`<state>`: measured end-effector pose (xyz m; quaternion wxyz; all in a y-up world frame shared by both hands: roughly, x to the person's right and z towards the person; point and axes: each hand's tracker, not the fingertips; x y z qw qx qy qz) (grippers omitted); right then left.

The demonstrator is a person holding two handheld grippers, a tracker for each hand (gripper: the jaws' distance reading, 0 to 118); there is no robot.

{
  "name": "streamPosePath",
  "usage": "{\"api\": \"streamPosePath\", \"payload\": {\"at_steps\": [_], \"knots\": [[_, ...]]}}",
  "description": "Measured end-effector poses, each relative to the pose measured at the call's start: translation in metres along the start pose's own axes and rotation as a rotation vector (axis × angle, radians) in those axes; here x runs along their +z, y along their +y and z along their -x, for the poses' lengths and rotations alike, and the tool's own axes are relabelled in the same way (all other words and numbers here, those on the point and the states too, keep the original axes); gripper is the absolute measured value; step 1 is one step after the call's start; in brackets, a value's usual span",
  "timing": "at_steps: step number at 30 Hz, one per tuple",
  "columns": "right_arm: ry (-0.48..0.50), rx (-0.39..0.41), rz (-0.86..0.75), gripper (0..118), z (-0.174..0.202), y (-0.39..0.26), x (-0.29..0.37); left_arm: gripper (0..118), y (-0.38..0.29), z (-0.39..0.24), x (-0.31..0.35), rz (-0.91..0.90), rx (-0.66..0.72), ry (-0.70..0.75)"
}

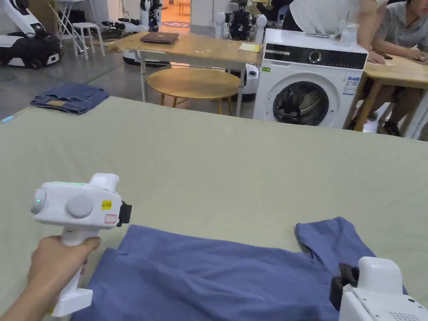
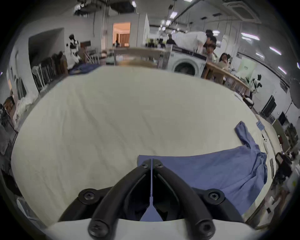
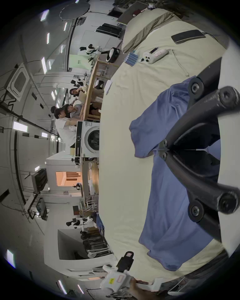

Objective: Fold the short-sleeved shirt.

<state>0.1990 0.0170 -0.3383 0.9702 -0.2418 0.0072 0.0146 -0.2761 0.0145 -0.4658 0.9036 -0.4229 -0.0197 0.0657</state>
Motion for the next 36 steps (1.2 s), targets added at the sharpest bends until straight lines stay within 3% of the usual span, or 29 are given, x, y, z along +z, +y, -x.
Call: {"api": "streamPosePath", "payload": {"at_steps": [1,3,9,14,17,18,22,29,31,33,36], "knots": [[-0.003,-0.001,0.01,0,-0.001,-0.001,-0.002,6,0.006,0.004,-0.01,0.045,0.009,0.0],[-0.005,0.001,0.029,0,-0.005,-0.003,-0.007,43,0.014,0.007,-0.028,0.111,0.006,-0.022],[-0.02,0.01,0.071,0,-0.015,-0.009,-0.016,51,0.019,0.005,-0.074,0.27,0.015,-0.018],[-0.033,0.015,0.103,0,-0.024,-0.013,-0.021,49,0.016,-0.004,-0.093,0.27,-0.064,0.053],[-0.036,0.001,0.122,0,-0.031,-0.014,-0.023,8,0.009,-0.016,-0.089,0.22,-0.153,0.058],[-0.038,-0.003,0.13,0,-0.033,-0.013,-0.024,0,0.007,-0.018,-0.089,0.224,-0.145,0.039],[-0.035,-0.018,0.156,0,-0.049,0.0,-0.034,0,0.002,-0.021,-0.081,0.193,-0.192,0.051],[-0.06,-0.007,0.264,0,-0.097,0.057,-0.094,0,0.001,-0.016,-0.04,0.086,-0.129,0.007],[-0.05,-0.017,0.313,12,-0.11,0.071,-0.121,0,0.001,-0.015,-0.032,0.063,-0.116,-0.004],[-0.043,-0.026,0.381,38,-0.122,0.081,-0.151,0,0.0,-0.015,-0.027,0.059,-0.103,-0.01],[-0.026,-0.044,0.47,47,-0.135,0.087,-0.195,0,0.0,-0.014,-0.021,0.037,-0.092,-0.015]]}}
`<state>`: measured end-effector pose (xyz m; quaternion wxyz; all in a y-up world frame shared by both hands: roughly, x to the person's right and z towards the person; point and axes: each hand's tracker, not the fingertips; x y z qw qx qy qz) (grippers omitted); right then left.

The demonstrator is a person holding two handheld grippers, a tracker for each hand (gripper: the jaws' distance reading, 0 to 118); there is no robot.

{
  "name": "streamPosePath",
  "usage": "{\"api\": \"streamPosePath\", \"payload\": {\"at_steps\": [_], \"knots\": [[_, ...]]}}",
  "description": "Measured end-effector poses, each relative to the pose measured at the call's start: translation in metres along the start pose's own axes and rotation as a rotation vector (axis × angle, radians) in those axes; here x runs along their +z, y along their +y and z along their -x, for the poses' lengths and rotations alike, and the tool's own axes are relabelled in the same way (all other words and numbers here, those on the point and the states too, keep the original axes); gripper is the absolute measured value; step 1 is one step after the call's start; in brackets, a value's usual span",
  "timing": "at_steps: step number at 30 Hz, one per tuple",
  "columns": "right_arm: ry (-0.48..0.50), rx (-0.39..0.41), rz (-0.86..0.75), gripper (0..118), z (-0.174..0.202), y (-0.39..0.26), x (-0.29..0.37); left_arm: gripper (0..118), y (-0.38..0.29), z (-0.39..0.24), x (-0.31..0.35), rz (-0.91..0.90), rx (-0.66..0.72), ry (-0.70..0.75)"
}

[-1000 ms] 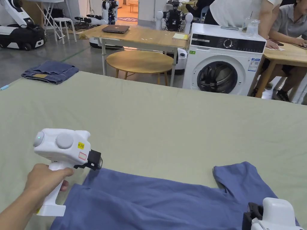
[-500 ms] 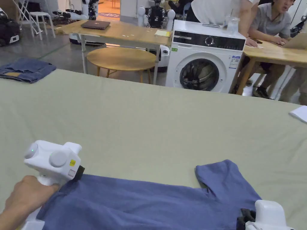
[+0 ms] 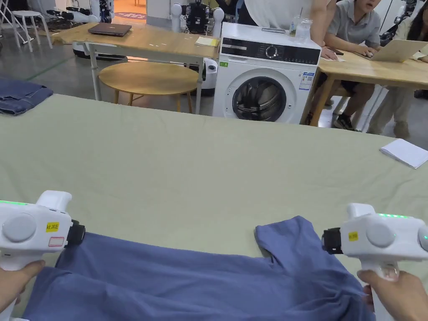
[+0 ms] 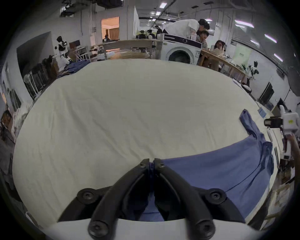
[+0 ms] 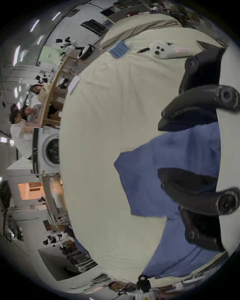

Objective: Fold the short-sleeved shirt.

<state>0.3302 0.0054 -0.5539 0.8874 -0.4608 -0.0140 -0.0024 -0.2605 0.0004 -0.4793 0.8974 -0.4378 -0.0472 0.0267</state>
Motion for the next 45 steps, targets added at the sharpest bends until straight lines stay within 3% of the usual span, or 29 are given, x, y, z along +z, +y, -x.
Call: {"api": "streamPosePath", "payload": {"at_steps": [4,12,13,14,15,16,21,29,36,45], "knots": [[0.001,0.028,0.084,55,0.003,0.013,-0.035,0,-0.001,0.0,0.005,-0.01,0.008,-0.006],[0.035,0.021,0.184,53,0.017,0.011,-0.064,0,-0.005,0.003,0.004,-0.005,0.028,-0.009],[0.03,0.032,0.175,48,0.019,0.009,-0.059,0,-0.005,0.003,0.004,-0.003,0.025,-0.007],[0.04,0.061,0.16,33,0.022,0.008,-0.056,0,-0.005,0.003,0.005,-0.003,0.025,-0.004],[0.049,0.069,0.16,3,0.026,0.006,-0.054,0,-0.006,0.003,0.004,-0.005,0.024,-0.003],[0.055,0.068,0.161,0,0.027,0.004,-0.052,0,-0.006,0.003,0.004,-0.008,0.024,-0.003],[0.065,0.029,0.085,0,0.017,0.0,-0.015,0,-0.009,0.006,0.013,-0.019,0.031,-0.01],[0.066,0.048,-0.09,0,-0.003,-0.031,0.089,0,-0.025,0.009,0.051,-0.097,0.048,-0.039],[0.045,0.088,-0.143,0,-0.012,-0.078,0.151,0,-0.05,0.007,0.092,-0.164,0.033,-0.068],[0.052,0.053,-0.115,0,-0.023,-0.158,0.176,0,-0.103,0.006,0.118,-0.153,0.004,-0.078]]}}
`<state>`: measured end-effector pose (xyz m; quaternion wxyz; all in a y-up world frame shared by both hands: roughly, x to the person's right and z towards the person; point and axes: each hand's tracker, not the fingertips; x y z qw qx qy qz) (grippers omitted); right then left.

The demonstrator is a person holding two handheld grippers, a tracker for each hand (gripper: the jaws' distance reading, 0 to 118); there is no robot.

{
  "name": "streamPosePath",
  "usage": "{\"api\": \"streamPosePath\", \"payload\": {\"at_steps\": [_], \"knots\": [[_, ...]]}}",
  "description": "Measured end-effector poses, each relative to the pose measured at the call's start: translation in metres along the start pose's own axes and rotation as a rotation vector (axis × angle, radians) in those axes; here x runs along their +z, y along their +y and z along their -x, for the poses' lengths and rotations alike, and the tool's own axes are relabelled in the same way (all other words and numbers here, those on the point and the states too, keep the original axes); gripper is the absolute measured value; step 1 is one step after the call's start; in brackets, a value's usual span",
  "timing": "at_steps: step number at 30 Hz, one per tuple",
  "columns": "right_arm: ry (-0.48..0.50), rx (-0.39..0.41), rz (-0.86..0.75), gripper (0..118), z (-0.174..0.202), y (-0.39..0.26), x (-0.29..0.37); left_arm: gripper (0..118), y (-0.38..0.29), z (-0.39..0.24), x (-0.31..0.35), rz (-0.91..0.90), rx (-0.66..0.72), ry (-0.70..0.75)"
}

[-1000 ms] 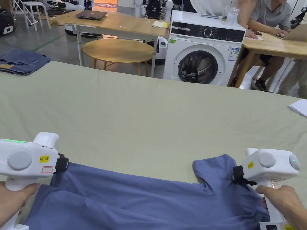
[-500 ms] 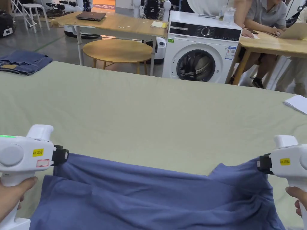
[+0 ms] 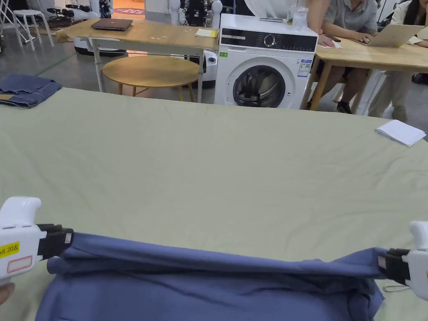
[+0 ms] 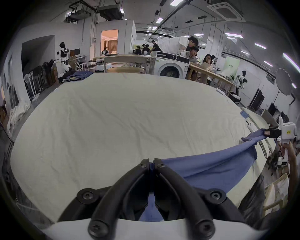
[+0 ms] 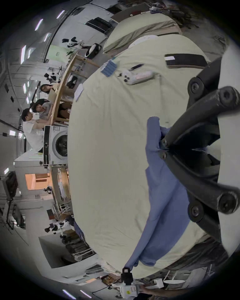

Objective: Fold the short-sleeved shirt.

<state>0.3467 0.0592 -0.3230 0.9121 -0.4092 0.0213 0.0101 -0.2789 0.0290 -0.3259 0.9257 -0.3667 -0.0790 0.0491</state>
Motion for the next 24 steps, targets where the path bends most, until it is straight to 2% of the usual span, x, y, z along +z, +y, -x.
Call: {"api": "streamPosePath", "payload": {"at_steps": [7,15,22,23,24], "knots": [[-0.019,-0.016,0.099,0,-0.007,-0.047,-0.007,0,-0.042,-0.002,0.008,0.076,-0.007,-0.007],[-0.053,0.012,0.227,0,-0.009,-0.079,-0.051,0,-0.074,-0.018,-0.017,0.264,-0.139,0.064],[-0.076,0.011,0.233,0,-0.004,-0.081,-0.058,0,-0.077,-0.016,-0.03,0.293,-0.143,0.077],[-0.082,0.017,0.232,3,-0.002,-0.078,-0.057,0,-0.075,-0.013,-0.031,0.294,-0.135,0.075],[-0.092,0.023,0.231,13,-0.001,-0.077,-0.054,6,-0.072,-0.012,-0.03,0.293,-0.124,0.073]]}}
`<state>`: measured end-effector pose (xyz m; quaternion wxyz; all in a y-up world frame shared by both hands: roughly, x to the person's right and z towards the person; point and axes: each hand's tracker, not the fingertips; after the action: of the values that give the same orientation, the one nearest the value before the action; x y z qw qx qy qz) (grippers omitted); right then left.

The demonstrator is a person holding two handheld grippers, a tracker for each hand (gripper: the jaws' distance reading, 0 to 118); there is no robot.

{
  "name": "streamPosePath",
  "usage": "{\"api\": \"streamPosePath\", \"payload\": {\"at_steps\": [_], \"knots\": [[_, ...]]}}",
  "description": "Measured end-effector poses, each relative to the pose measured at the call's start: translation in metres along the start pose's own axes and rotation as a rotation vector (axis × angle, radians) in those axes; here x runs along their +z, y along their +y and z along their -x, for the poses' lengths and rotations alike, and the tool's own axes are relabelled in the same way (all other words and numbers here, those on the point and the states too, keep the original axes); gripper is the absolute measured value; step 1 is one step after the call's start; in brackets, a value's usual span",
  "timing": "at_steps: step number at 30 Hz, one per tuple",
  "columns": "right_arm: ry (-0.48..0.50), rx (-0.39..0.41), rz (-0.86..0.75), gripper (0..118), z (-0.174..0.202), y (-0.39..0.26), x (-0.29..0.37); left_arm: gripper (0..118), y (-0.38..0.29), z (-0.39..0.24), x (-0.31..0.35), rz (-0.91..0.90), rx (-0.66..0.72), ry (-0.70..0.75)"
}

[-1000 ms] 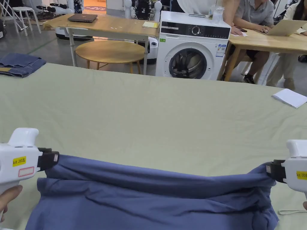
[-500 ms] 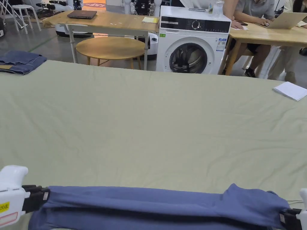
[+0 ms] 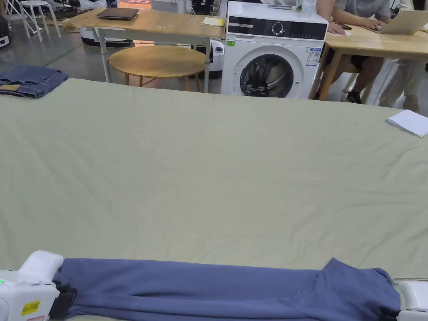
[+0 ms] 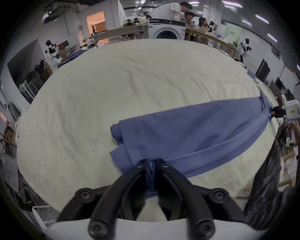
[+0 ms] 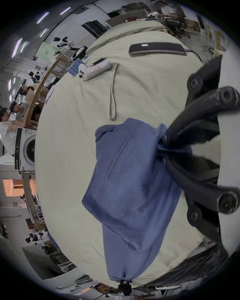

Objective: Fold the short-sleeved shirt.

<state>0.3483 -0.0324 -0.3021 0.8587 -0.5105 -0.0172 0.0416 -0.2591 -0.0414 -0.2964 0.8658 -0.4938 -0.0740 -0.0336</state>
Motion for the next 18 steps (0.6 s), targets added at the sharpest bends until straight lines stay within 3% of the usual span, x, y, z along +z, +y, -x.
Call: {"api": "streamPosePath", "payload": {"at_steps": [3,4,9,18], "knots": [[-0.071,0.02,-0.094,54,0.004,0.003,0.021,39,0.006,-0.002,0.016,-0.043,0.057,-0.023],[-0.072,0.008,-0.127,60,0.004,0.004,0.027,44,0.009,-0.003,0.02,-0.075,0.068,-0.021],[-0.047,-0.042,-0.328,60,0.024,0.019,0.058,46,0.029,-0.024,0.039,-0.282,0.064,-0.012],[-0.015,-0.087,-0.733,59,0.099,0.046,0.061,46,0.057,-0.081,0.042,-0.665,0.049,0.076]]}}
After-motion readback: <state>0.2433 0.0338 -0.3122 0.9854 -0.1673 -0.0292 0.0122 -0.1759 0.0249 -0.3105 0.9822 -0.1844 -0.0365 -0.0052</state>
